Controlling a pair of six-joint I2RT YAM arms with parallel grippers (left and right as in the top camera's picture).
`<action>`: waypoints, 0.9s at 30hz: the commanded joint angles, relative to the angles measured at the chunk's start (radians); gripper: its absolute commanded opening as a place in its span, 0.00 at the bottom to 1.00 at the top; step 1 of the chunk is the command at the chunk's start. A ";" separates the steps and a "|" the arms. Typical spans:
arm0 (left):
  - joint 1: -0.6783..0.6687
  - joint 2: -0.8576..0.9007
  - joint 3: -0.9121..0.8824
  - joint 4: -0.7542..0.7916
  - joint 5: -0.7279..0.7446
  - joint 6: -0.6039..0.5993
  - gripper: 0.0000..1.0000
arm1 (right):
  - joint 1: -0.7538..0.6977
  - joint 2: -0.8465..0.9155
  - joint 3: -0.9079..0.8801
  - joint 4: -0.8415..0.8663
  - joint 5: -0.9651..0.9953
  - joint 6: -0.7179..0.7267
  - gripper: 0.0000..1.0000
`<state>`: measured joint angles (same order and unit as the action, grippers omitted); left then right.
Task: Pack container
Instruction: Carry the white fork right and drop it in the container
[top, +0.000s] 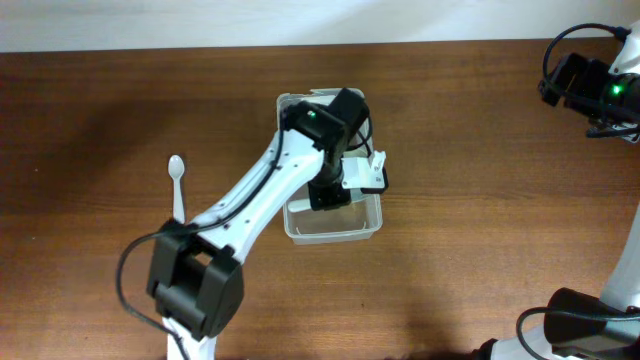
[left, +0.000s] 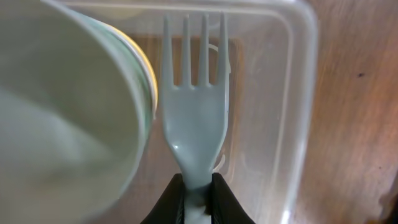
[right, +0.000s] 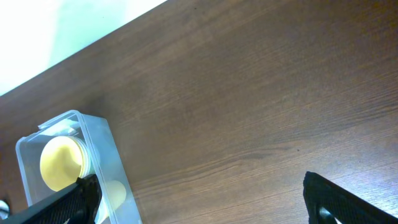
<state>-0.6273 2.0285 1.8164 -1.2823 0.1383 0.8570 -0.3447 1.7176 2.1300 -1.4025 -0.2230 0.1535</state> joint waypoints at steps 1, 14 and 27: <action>-0.002 0.017 -0.003 0.006 -0.006 0.034 0.19 | -0.003 -0.010 0.013 0.003 -0.002 -0.007 0.99; 0.019 -0.097 0.089 -0.159 -0.348 -0.320 0.42 | -0.003 -0.010 0.013 0.003 -0.002 -0.007 0.99; 0.640 -0.140 0.095 -0.072 -0.058 -0.816 0.56 | -0.003 -0.010 0.013 0.003 -0.002 -0.007 0.99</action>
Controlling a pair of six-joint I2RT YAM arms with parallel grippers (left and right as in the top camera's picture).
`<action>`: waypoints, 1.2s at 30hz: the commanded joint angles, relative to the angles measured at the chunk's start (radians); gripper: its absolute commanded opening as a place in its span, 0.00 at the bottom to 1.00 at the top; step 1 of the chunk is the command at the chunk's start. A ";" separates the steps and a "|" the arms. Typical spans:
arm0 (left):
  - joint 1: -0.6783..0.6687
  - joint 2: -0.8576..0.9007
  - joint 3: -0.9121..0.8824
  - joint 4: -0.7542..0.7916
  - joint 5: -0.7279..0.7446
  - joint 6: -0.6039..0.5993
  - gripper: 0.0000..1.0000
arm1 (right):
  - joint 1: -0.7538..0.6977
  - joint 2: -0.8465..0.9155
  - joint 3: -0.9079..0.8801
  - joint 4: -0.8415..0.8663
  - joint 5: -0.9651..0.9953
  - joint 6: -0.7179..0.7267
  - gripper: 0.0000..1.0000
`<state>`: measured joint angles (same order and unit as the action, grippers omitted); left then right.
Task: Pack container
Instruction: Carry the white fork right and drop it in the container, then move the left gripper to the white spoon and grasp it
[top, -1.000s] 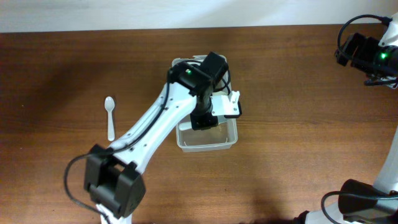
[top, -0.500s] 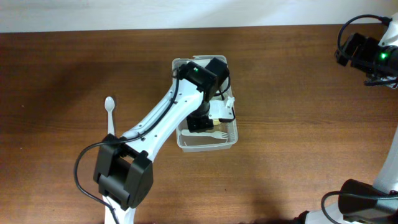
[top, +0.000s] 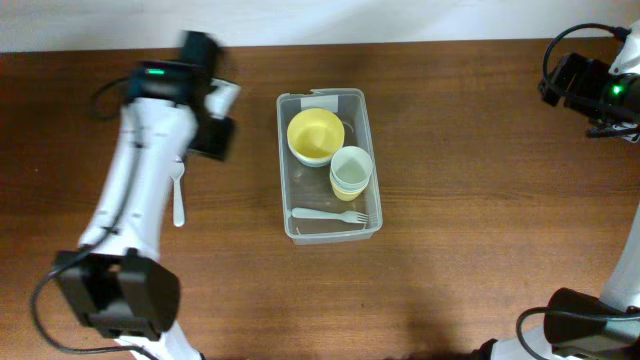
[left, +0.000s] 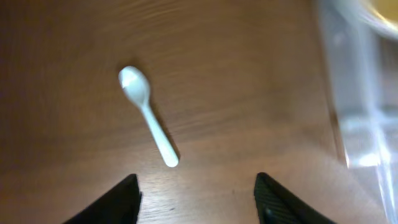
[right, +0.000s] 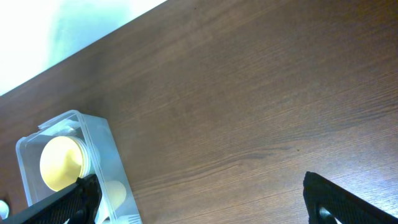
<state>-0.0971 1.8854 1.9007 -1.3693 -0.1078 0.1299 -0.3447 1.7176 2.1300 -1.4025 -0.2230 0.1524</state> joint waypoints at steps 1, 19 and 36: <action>0.157 0.027 0.009 0.031 0.195 -0.090 0.55 | -0.003 -0.010 0.013 0.003 -0.002 -0.006 0.99; 0.244 0.389 -0.017 0.131 0.099 -0.145 0.37 | -0.003 -0.010 0.013 0.003 -0.002 -0.006 0.99; 0.254 0.394 -0.180 0.270 0.079 -0.190 0.42 | -0.003 -0.010 0.013 0.003 -0.002 -0.006 0.99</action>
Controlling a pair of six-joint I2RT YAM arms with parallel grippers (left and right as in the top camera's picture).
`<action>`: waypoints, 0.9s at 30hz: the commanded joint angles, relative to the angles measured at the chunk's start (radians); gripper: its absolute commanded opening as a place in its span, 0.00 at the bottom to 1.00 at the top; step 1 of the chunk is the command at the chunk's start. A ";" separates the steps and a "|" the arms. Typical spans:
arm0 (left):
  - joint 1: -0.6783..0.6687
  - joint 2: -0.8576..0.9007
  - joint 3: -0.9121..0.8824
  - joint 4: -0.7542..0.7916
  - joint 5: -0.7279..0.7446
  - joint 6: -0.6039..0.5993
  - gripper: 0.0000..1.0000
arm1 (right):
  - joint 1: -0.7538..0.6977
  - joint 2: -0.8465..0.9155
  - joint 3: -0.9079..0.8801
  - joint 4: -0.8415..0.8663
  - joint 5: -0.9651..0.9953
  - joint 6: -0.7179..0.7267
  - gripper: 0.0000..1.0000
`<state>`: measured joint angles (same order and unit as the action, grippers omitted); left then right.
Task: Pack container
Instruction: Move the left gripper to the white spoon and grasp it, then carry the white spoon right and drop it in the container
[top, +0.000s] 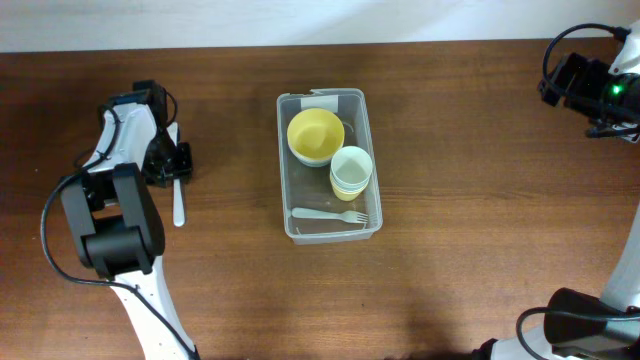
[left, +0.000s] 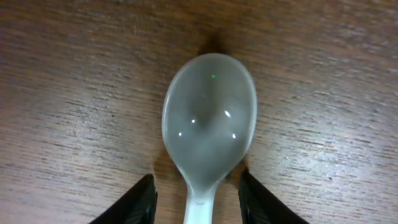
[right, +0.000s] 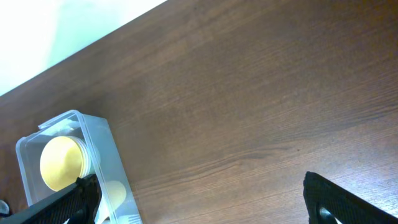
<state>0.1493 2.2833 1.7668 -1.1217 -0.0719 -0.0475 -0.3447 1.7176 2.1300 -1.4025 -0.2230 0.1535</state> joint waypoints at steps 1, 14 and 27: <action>0.007 -0.004 -0.055 0.029 0.051 -0.012 0.38 | -0.003 -0.010 0.013 0.003 -0.002 -0.007 0.99; 0.050 -0.004 -0.059 0.039 0.349 0.024 0.01 | -0.003 -0.010 0.013 0.003 -0.002 -0.007 0.99; 0.101 -0.156 -0.035 0.014 0.740 0.193 0.01 | -0.003 -0.010 0.013 0.003 -0.002 -0.007 0.99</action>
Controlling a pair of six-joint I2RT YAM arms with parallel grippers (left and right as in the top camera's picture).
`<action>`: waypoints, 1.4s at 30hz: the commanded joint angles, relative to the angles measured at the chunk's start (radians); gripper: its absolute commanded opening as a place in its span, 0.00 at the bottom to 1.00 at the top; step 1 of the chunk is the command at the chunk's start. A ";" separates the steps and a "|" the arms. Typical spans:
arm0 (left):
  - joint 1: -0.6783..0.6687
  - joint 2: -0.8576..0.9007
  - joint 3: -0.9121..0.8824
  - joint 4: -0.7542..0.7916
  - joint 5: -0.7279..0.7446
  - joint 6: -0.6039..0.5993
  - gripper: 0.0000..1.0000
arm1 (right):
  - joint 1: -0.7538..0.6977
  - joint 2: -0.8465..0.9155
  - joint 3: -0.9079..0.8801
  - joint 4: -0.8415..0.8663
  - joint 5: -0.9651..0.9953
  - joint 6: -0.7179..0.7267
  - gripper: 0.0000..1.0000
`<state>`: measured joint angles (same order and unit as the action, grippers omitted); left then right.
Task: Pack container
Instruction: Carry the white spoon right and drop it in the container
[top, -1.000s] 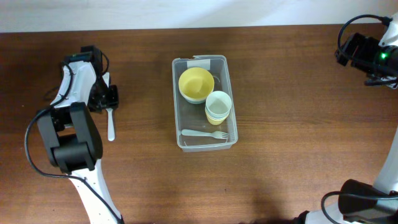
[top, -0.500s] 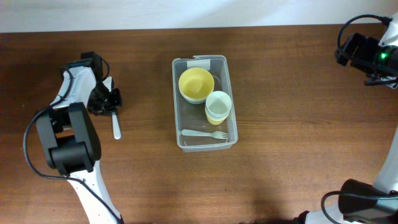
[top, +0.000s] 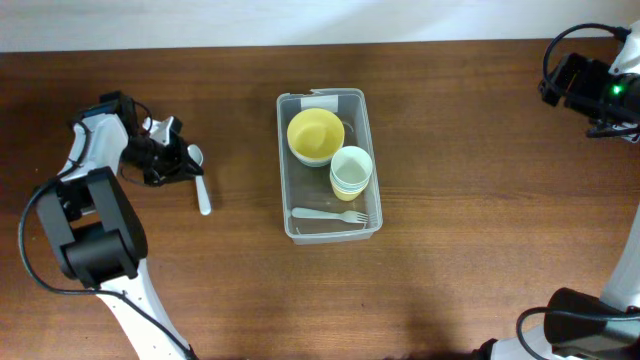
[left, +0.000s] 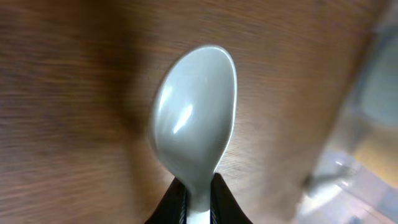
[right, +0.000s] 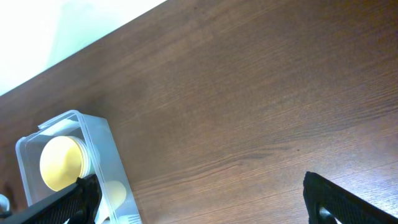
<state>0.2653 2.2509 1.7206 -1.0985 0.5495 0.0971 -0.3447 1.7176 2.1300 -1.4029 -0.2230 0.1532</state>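
A white plastic spoon (top: 200, 182) lies left of the clear container (top: 283, 150), bowl end up; its bowl (left: 196, 115) fills the left wrist view. My left gripper (left: 196, 190) is shut on the spoon's neck, and it shows at the table's left (top: 172, 163). Inside the container are a yellow bowl (top: 315, 135), pale green stacked cups (top: 351, 170) and a white fork (top: 330, 215). My right gripper (right: 205, 205) stands open and holds nothing, high at the far right (top: 590, 85). From there it sees the container (right: 68, 155).
The brown wooden table (top: 470, 200) spreads bare between the container and the right arm. A white wall borders the table's far edge (top: 300, 20). The left arm's base (top: 95, 250) stands near the front left.
The left gripper was open astride the spoon's bowl on the table. Now it is shut on the spoon's neck. The spoon sits a little further right and is slightly turned.
The left gripper was first shut on the fork inside the container. Then the fork lay in the container and the gripper was open over the table by the spoon. It then straddled the spoon, and now it grips it. The right arm stayed still.
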 joint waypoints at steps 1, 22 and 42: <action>-0.023 -0.153 0.012 -0.013 0.121 0.048 0.01 | -0.003 -0.010 0.013 0.003 -0.002 -0.007 0.99; -0.552 -0.534 0.011 0.035 -0.055 0.129 0.01 | -0.003 -0.010 0.013 0.003 -0.002 -0.007 0.99; -0.892 -0.473 0.010 -0.082 -0.310 0.965 0.01 | -0.003 -0.010 0.013 0.003 -0.002 -0.007 0.99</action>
<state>-0.5999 1.7332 1.7306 -1.1671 0.2417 0.9398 -0.3447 1.7176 2.1300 -1.4025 -0.2230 0.1528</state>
